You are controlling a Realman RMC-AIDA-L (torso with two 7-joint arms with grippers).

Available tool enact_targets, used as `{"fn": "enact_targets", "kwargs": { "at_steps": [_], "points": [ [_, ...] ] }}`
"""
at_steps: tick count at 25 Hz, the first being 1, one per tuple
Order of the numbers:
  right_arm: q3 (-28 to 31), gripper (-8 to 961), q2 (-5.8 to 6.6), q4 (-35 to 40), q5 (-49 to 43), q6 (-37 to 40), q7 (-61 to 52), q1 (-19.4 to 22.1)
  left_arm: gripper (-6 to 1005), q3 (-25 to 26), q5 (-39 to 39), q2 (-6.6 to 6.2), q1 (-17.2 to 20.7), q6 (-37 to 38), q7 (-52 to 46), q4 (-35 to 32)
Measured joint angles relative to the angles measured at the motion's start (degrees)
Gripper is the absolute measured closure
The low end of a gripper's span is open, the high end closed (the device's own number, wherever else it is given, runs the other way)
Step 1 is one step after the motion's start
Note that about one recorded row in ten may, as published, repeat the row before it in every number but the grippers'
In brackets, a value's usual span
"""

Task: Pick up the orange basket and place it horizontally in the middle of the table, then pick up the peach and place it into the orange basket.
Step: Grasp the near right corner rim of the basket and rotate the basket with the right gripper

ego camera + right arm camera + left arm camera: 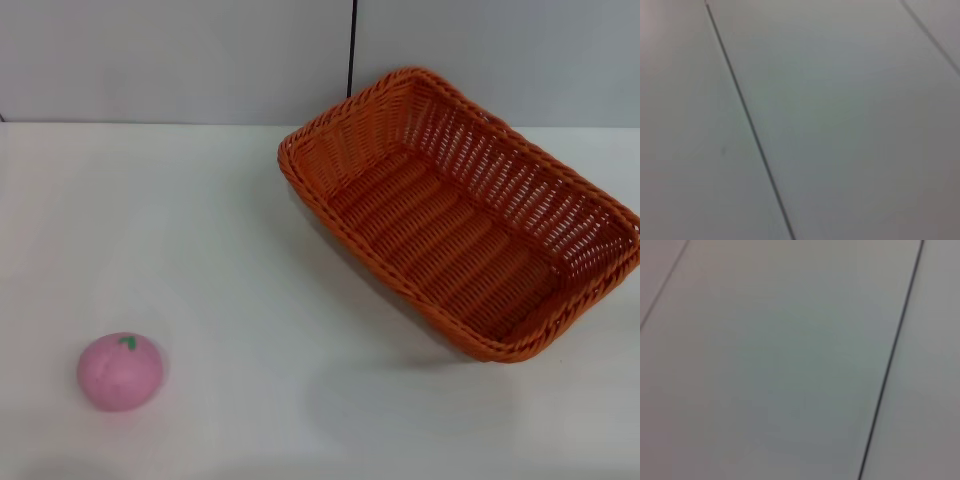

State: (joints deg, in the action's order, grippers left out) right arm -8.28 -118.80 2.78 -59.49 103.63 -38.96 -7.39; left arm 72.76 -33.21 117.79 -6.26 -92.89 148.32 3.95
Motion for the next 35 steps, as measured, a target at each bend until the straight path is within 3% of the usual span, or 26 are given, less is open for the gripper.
{"fn": "enact_targets", "kwargs": {
  "at_steps": [6,7,8,9,10,12,13,14,16,17,18,19,20,21,22,24,26,27,32,35],
  "points": [
    [0.0,325,0.06,6.8,-2.3,-1.7,-8.3,1.4,138,-1.0,0.0,-0.35,0.2,-0.7,-0.1,-0.5],
    [-0.5,325,0.20,13.0,-4.9,-5.9,-16.7,1.3,138,-1.0,0.0,-0.25,0.1,-0.6,-0.1,-0.8],
    [-0.5,326,0.20,13.0,-4.9,-5.9,-16.7,1.3,138,-1.0,0.0,-0.19,0.0,-0.5,-0.1,-0.9],
    [-0.7,326,0.22,20.9,-10.3,-10.0,-27.5,0.9,138,-1.0,0.0,-0.19,0.0,-0.5,-0.1,-0.9],
    [-0.7,326,0.22,20.9,-10.3,-10.0,-27.5,0.9,138,-1.0,0.0,-0.19,0.0,-0.5,-0.1,-0.9],
    [-0.7,327,0.27,34.7,-21.9,-12.9,-44.5,-0.4,138,-1.2,0.0,-0.07,-1.2,-0.1,-0.1,-1.5],
    [-0.7,327,0.27,34.7,-21.9,-12.9,-44.5,-0.4,138,-1.2,0.0,-0.07,-1.2,-0.1,-0.1,-1.5],
    [-0.7,327,0.72,43.3,-29.2,-13.0,-54.4,-1.8,139,-1.2,0.0,-0.08,-1.4,-0.1,-0.1,-1.6],
    [-1.0,327,1.22,46.7,-32.3,-12.6,-57.9,-2.7,139,-1.2,0.0,-0.10,-1.8,0.0,-0.2,-1.6],
    [-2.1,328,2.86,53.5,-39.3,-11.1,-65.7,-5.1,139,-1.2,0.0,-0.07,-2.1,0.0,-0.2,-1.6],
    [-2.1,328,2.86,53.5,-39.3,-11.1,-65.7,-5.1,139,-1.2,0.0,-0.07,-2.1,0.0,-0.2,-1.6],
    [-3.4,328,5.01,58.6,-47.5,-8.5,-72.6,-8.6,139,-1.2,0.0,-0.03,-2.2,0.0,-0.2,-1.5],
    [-3.4,328,5.01,58.6,-47.5,-8.5,-72.6,-8.6,139,-1.2,0.0,-0.03,-2.2,0.0,-0.2,-1.5],
    [-3.9,328,5.82,60.3,-51.2,-7.0,-75.3,-10.3,139,-1.2,0.0,0.00,-2.2,0.0,-0.2,-1.3],
    [-4.5,329,7.59,63.2,-58.7,-3.3,-80.8,-14.6,139,-1.3,0.0,0.01,-2.3,-0.1,-0.2,-1.2],
    [-5.6,329,8.87,64.7,-64.3,0.0,-84.9,-18.4,140,-1.6,0.0,0.00,-2.4,-0.5,-0.8,-1.0],
    [-6.6,330,9.37,65.2,-66.3,1.2,-86.5,-20.0,140,-1.9,0.0,-0.13,-2.5,-0.6,-2.4,-1.1],
    [-9.2,330,10.30,65.9,-71.2,2.4,-90.0,-22.7,140,-1.9,0.0,-0.17,-2.5,-0.6,-2.7,-1.2],
    [-15.9,330,11.28,65.5,-82.8,2.2,-95.6,-27.7,141,-1.9,0.0,-0.10,-1.8,-0.4,-3.5,-1.6],
    [-20.3,330,11.07,63.6,-85.0,0.1,-97.1,-29.3,141,-1.9,0.0,-0.03,-1.7,-0.3,-3.5,-2.0]
  ]
}}
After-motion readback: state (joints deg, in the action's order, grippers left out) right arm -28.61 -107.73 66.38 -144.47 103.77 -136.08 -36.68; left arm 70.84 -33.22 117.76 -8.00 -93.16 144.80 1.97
